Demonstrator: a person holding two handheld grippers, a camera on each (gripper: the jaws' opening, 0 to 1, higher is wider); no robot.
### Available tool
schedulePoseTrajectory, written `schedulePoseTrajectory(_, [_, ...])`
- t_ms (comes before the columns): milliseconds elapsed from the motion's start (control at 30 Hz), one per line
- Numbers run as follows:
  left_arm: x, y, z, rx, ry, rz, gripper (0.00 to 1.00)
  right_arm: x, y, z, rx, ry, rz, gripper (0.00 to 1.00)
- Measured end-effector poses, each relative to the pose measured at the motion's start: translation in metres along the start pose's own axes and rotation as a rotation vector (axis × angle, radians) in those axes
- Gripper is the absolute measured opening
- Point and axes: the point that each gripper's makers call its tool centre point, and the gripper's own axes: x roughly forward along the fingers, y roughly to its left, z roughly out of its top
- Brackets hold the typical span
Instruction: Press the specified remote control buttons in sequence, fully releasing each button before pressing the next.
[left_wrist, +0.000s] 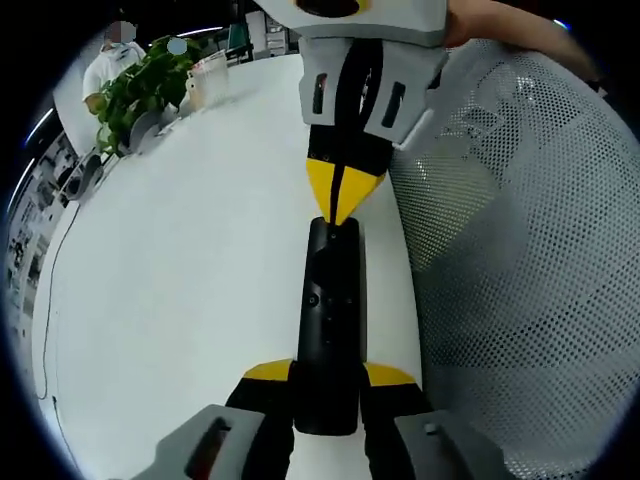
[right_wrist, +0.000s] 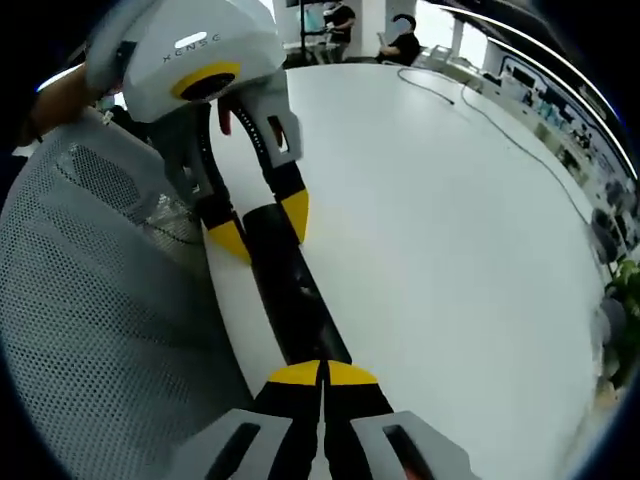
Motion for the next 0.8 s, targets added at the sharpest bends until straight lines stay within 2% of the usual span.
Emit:
schedulePoseTrajectory(67, [0.0001,0.0001,0.0000,0.004,-0.006,-0.001,0.25,0.0005,-0.0006,0.0004,0.025,0.000,-0.006,0.00])
schedulePoseTrajectory(233, [0.0002,0.0003,0.0005,0.008,-0.015,-0.006,0.25,0.0016,-0.0012,0.0014,-0.005,0.023,-0.022,0.00])
schedulePoseTrajectory(300, [0.0003,0.0006,0.0005,0.007,-0.020,-0.005,0.25,0.0012,-0.0023,0.0019,0.050,-0.006,-0.019,0.00])
schedulePoseTrajectory(433, [0.0004,0.0006,0.0003,0.000,-0.035,-0.003,0.25,0.0006,-0.0032,0.0018,0.066,-0.015,0.006,0.00])
schedulePoseTrajectory(800, [0.0001,0.0007,0.0002,0.000,-0.049,-0.006,0.25,0.0018,0.0028,0.0074,-0.008,-0.017,0.010,0.00])
